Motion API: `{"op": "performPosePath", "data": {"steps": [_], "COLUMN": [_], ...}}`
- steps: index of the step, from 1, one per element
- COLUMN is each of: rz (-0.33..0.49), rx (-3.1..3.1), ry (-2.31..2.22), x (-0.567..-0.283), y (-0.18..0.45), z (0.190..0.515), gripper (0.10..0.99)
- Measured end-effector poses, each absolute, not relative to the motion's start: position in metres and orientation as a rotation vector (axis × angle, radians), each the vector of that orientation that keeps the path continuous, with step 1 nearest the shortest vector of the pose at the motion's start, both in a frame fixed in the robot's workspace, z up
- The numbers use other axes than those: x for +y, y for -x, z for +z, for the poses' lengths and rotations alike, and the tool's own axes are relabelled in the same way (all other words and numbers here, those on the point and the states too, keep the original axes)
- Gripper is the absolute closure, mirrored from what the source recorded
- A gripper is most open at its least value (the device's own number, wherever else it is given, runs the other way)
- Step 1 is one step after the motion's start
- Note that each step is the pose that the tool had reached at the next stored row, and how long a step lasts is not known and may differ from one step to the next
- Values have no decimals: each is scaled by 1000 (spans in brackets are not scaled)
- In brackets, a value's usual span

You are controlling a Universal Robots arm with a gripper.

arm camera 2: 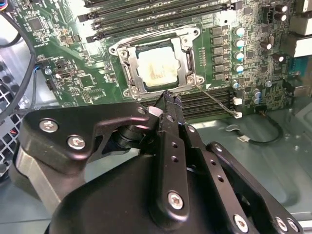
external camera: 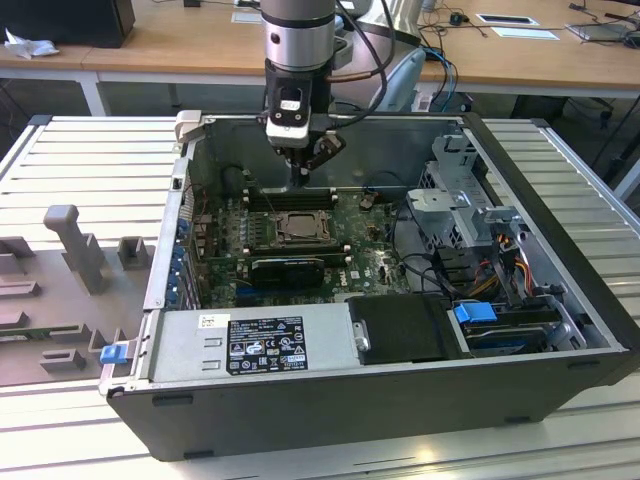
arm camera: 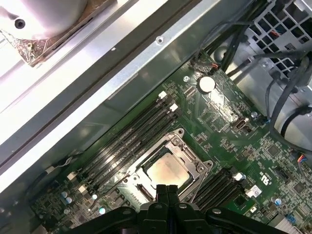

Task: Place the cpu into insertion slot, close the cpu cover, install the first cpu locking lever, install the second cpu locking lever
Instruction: 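Install the first cpu locking lever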

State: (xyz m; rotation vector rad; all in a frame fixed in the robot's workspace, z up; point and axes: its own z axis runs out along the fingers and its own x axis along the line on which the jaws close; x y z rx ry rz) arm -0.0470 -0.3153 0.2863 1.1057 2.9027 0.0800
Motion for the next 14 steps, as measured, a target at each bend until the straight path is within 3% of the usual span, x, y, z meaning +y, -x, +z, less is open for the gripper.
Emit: {"op": "performPosePath", "data": {"steps": [14], "rz": [82], "rx": [2942], "ry": [-1002], "x": [-315], "y": [47], "z": [286], "gripper": [980]}}
